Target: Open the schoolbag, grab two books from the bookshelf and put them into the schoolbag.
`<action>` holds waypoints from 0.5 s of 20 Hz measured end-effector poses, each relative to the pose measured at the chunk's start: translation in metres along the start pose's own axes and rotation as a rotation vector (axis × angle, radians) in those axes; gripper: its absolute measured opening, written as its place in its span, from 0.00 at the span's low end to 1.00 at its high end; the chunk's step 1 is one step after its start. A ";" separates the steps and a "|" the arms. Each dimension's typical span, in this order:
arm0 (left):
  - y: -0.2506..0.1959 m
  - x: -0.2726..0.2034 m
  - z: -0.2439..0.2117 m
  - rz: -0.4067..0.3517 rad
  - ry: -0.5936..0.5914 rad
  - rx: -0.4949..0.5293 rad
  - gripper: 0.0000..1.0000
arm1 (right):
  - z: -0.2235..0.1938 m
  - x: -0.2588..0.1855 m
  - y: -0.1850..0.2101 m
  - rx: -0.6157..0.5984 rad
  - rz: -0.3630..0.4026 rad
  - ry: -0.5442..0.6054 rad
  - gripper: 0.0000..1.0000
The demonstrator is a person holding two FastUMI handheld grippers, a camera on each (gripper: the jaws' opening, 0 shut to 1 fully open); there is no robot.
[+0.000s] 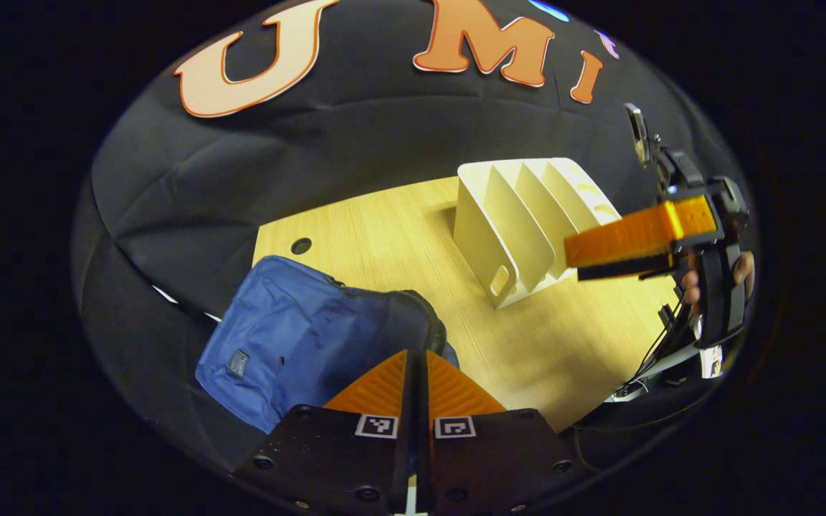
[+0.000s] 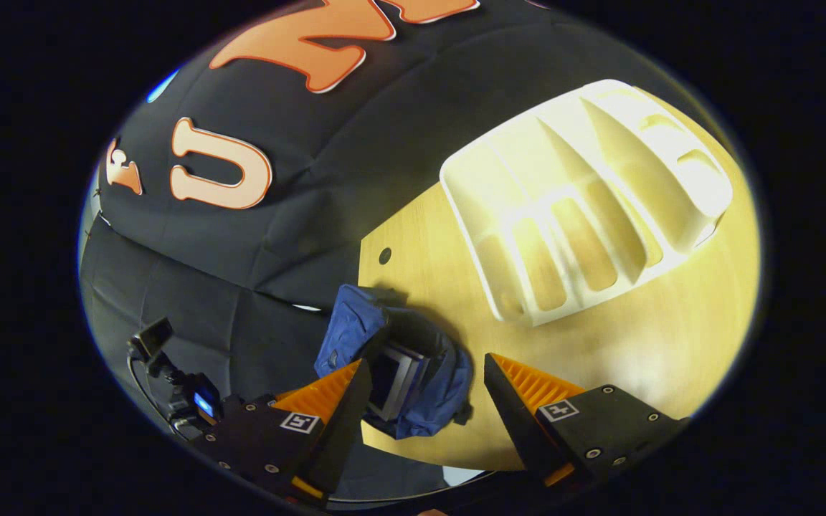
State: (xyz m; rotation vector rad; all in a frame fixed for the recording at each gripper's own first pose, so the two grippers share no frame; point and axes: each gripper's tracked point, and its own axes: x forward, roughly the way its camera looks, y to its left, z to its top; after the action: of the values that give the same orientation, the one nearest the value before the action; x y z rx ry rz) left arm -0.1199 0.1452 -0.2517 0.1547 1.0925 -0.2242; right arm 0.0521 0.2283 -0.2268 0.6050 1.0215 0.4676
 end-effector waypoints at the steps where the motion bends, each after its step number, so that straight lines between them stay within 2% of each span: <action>1: -0.009 0.004 -0.003 -0.011 0.004 -0.007 0.08 | 0.005 -0.005 -0.003 -0.006 -0.002 -0.008 0.95; 3: -0.026 0.011 -0.001 -0.030 -0.016 -0.018 0.14 | 0.012 -0.014 -0.010 -0.019 -0.007 -0.022 0.95; 5: -0.045 0.015 0.000 -0.049 -0.028 -0.032 0.26 | 0.018 -0.023 -0.018 -0.040 -0.015 -0.040 0.96; 7: -0.058 0.018 0.003 -0.057 -0.036 -0.044 0.43 | 0.022 -0.030 -0.024 -0.067 -0.021 -0.059 0.96; 9: -0.070 0.019 0.013 -0.054 -0.077 -0.057 0.52 | 0.029 -0.038 -0.028 -0.099 -0.025 -0.100 0.96; 10: -0.077 0.017 0.022 -0.053 -0.123 -0.052 0.60 | 0.035 -0.041 -0.031 -0.121 -0.038 -0.131 0.96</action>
State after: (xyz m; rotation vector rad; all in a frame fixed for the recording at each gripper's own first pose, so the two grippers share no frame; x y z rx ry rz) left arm -0.1132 0.0638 -0.2581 0.0649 0.9800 -0.2494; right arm 0.0677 0.1712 -0.2071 0.5004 0.8725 0.4472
